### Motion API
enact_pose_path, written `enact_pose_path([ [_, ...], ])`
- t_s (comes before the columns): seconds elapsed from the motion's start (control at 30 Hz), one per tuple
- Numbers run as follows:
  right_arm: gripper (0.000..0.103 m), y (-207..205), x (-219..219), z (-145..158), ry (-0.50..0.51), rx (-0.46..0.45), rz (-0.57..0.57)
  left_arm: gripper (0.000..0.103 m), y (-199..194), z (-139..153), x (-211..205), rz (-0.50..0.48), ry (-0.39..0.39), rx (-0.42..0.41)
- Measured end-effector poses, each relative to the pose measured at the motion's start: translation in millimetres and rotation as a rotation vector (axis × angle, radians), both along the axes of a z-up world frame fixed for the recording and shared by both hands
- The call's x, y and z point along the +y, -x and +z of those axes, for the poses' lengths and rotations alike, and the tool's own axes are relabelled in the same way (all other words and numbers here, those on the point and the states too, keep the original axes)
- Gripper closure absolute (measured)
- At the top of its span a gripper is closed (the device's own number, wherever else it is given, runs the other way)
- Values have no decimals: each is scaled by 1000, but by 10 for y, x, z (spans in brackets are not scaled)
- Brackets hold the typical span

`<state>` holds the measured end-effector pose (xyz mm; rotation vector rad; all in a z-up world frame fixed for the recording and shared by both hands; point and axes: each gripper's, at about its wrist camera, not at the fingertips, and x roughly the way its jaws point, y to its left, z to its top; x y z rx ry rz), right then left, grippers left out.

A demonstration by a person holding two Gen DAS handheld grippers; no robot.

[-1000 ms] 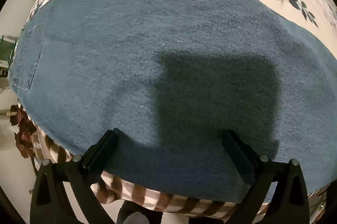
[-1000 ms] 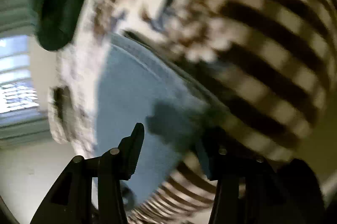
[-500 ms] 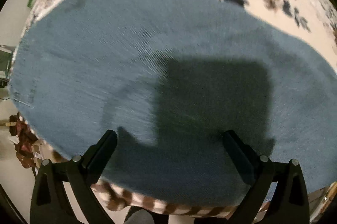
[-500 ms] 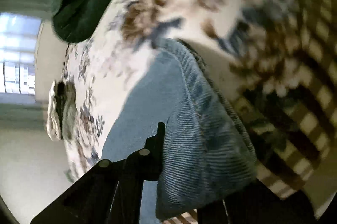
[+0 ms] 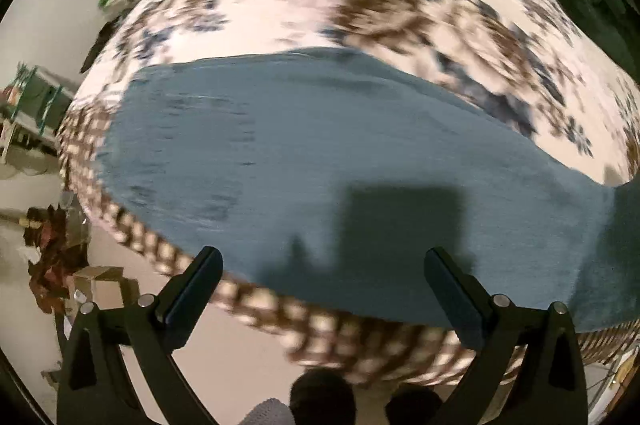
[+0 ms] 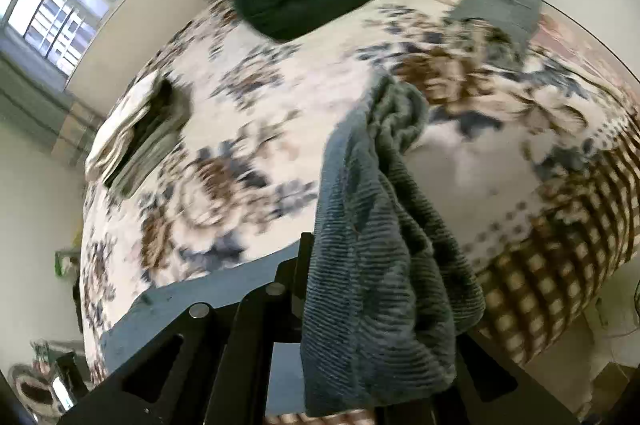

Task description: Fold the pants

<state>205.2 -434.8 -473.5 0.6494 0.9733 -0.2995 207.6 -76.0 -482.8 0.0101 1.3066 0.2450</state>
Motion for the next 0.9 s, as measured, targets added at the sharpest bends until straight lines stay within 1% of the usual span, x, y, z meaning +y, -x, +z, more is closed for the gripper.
enact_pose_path([
  [0.13,97,-238,730,104,14,6,77,0,109,116,683,76,-13,-16],
  [0.27,97,-447,1482,31,26,27,163,0,179,102,1299,163,-32,-27],
  [0.37,97,-613,2169,-227,46,73,245,0,211,-24,1846,246,-46,-24],
  [0.4,97,-643,2335,-297,55,85,264,0,220,-68,1982,268,-49,-22],
  [0.47,97,-718,2785,-532,78,123,330,0,246,-159,2254,313,-52,-17],
  [0.53,97,-762,3231,-764,116,157,400,0,272,-269,2503,352,-55,-6],
  [0.6,97,-781,3634,-993,183,202,471,0,303,-364,2697,380,-53,6],
  [0.63,96,-784,3807,-1118,225,240,501,0,315,-398,2762,389,-55,10],
  [0.67,92,-797,3922,-1242,248,293,532,0,337,-437,2850,400,-55,14],
  [0.73,84,-816,4073,-1341,273,356,569,0,371,-474,2945,419,-49,16],
  [0.8,71,-818,4142,-1314,281,364,610,0,429,-511,3031,441,-39,18],
  [0.83,69,-815,4152,-1306,276,372,616,0,452,-527,3054,450,-35,22],
  [0.87,66,-808,4145,-1305,283,385,618,0,487,-542,3075,464,-30,26],
  [0.9,65,-810,4155,-1305,300,399,619,0,505,-547,3084,471,-22,26],
])
